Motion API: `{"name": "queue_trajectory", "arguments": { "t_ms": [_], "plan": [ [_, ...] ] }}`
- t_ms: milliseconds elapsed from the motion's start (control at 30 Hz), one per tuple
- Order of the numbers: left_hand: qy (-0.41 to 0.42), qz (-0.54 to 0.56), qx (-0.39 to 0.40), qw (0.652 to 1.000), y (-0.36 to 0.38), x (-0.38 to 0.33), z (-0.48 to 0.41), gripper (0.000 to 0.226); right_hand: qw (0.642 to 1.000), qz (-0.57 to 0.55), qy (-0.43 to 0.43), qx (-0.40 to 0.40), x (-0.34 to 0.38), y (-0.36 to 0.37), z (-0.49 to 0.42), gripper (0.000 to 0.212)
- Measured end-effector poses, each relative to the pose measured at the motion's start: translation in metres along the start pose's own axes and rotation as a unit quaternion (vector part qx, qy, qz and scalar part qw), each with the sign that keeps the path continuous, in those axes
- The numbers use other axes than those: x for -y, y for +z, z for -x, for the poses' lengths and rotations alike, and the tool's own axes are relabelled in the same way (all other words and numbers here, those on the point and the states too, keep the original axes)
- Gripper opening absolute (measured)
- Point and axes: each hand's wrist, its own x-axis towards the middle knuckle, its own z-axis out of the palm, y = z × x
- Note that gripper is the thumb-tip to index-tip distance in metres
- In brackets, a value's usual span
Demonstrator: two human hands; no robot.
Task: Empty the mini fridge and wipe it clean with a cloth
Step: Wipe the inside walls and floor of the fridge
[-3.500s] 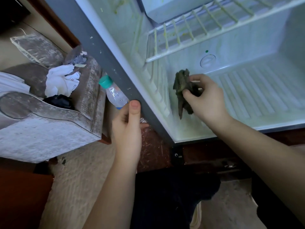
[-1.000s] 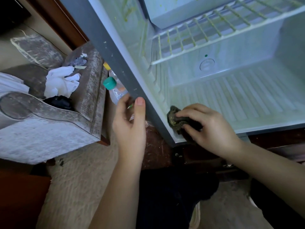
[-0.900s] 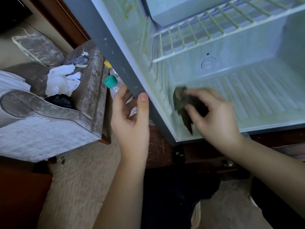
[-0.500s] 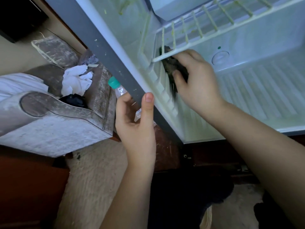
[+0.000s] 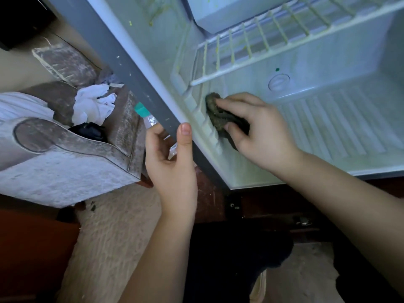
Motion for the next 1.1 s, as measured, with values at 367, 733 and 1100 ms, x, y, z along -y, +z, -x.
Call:
{"name": "queue_trajectory", "arguments": {
  "t_ms": [367, 733, 1100],
  "plan": [
    [-0.044, -0.014, 0.026, 0.999, -0.008, 0.002, -0.001, 0.023, 0.995, 0.096, -0.035, -0.02, 0.013, -0.002, 0.022, 0.05],
    [-0.027, -0.008, 0.038, 0.999, -0.005, 0.005, -0.007, 0.04, 0.988, 0.055, 0.143, 0.005, -0.052, 0.043, -0.031, 0.057],
    [-0.029, -0.036, 0.048, 0.998, -0.009, 0.007, -0.007, 0.025, 0.968, -0.02, 0.192, 0.162, -0.031, 0.014, 0.05, 0.048]
  ]
}}
